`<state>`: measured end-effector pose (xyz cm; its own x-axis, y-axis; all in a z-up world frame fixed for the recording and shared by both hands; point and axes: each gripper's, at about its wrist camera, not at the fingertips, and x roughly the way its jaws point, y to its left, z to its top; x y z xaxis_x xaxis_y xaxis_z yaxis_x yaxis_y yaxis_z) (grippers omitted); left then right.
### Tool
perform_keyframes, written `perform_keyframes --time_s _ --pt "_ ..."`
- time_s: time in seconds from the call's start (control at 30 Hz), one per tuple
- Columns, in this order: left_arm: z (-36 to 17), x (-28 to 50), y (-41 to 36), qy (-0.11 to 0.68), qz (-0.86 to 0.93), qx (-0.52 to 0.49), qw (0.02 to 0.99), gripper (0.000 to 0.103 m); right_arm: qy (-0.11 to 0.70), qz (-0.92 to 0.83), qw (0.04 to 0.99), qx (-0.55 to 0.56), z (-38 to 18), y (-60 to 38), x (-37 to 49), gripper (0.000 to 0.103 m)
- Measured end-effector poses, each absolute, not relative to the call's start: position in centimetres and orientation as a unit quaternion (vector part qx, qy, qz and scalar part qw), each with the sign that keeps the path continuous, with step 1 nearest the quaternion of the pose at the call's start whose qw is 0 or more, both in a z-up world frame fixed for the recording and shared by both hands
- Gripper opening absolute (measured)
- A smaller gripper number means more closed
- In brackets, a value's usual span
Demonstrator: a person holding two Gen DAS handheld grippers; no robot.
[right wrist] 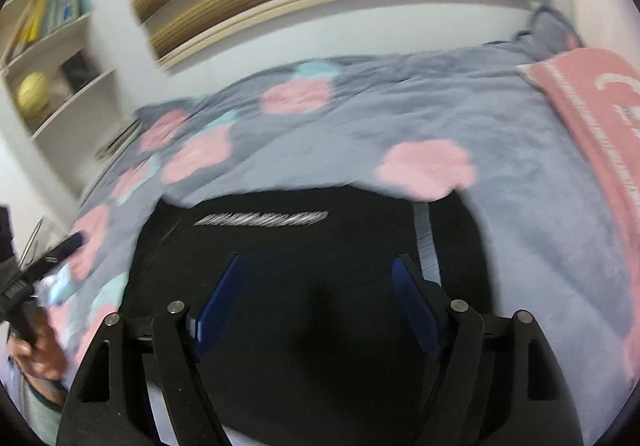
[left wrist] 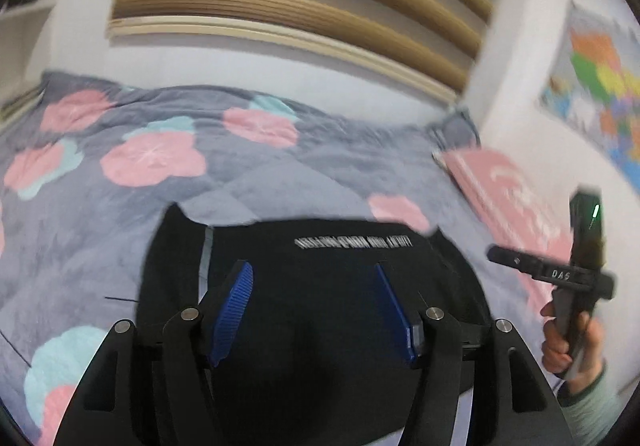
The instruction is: Fold large clothes
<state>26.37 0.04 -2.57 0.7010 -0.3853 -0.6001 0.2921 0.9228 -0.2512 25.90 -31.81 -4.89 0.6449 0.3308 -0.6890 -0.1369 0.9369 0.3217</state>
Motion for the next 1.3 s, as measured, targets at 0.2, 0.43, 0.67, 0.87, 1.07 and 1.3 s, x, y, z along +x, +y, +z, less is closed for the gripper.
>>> perform_keyframes --time_s 0.2,0.43,0.67,0.87,1.07,1.3 --pt "-11.5 29.5 -4.1 0.473 -0.141 -0.055 0.868 0.064 0.491 0.082 0.866 0.044 -12.3 -26.4 26.6 0.08" --pt "-15.4 30.5 -4.2 0.487 -0.117 -0.062 0.864 0.066 0.516 0.075 0.853 0.024 -16.8 -25.2 27.0 0.086" --pt "-10.2 29.7 -4.2 0.449 -0.134 -0.064 0.881 0.067 0.512 0.107 0.851 0.051 -12.7 -25.9 27.5 0.084" --pt "-10.8 34.3 -2.8 0.455 -0.085 -0.093 0.882 0.067 0.452 0.094 0.886 0.042 -10.7 -25.1 31.3 0.084" --pt "-16.7 38.1 0.3 0.49 -0.092 -0.188 0.847 0.068 0.51 0.072 0.854 0.078 -18.5 -26.5 34.6 0.092" --pt "-15.1 35.7 -0.2 0.472 -0.09 -0.134 0.867 0.069 0.498 0.074 0.861 0.072 -18.0 -27.0 32.7 0.092"
